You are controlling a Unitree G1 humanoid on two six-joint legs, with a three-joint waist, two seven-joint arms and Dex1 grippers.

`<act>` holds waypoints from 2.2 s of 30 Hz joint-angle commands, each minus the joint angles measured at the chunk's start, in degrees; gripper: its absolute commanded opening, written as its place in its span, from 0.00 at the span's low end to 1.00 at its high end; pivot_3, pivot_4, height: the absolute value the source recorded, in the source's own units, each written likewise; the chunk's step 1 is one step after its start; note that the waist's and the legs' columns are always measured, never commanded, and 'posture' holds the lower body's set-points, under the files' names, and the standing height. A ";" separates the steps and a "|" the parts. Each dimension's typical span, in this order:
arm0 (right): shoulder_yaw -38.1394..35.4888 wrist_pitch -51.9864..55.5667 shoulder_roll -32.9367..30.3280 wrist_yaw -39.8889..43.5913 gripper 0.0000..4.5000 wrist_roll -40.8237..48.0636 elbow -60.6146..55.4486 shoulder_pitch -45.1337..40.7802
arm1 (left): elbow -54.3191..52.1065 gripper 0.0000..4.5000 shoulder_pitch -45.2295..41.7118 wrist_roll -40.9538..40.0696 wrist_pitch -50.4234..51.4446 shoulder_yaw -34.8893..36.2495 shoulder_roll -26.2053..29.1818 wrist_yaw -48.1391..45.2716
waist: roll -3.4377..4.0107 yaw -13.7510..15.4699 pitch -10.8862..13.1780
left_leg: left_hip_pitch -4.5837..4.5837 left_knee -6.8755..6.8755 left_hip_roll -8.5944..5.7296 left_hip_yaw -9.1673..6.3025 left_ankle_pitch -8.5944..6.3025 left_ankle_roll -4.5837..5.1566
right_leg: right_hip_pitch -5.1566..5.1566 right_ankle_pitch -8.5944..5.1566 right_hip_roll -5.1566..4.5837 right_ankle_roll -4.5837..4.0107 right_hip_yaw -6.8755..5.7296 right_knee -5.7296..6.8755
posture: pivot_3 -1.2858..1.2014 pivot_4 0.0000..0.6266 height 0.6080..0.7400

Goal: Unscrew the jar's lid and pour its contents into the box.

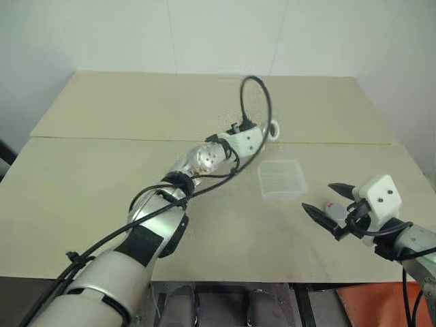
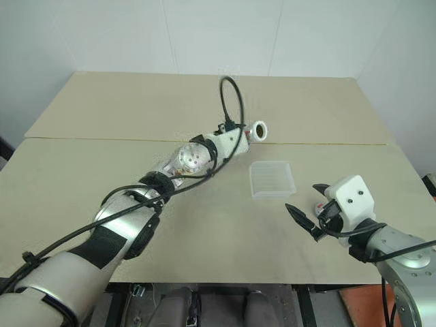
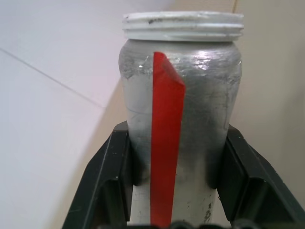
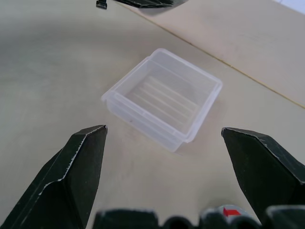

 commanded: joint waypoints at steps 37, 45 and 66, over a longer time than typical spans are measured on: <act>-0.96 -1.40 0.67 -1.53 0.99 -2.29 -1.26 0.46 | -1.01 0.43 -0.81 -26.21 2.99 23.56 -7.38 -20.10 | 0.06 -0.65 -0.03 | -0.05 0.30 -0.02 0.07 -0.03 0.07 | -0.05 0.01 -0.08 0.08 0.06 0.09 | 0.52 0.24 1.00; -1.23 -1.67 -0.79 0.82 0.99 -1.30 -1.51 0.15 | -6.94 0.43 6.18 -35.81 2.07 30.87 -3.09 -34.36 | 0.17 -0.82 -0.11 | 0.02 0.30 -0.03 0.05 -0.01 0.05 | 0.02 0.01 -0.07 0.09 0.06 0.12 | 0.52 0.24 1.00; 6.33 -6.42 -2.05 4.51 0.99 -4.93 5.10 -4.88 | -64.45 0.43 52.56 -47.42 27.68 34.19 6.42 -29.75 | 0.28 -1.86 -0.42 | 0.77 0.25 0.06 -0.45 -0.13 0.23 | 0.85 0.00 -0.05 0.08 0.06 0.36 | 0.52 0.24 1.00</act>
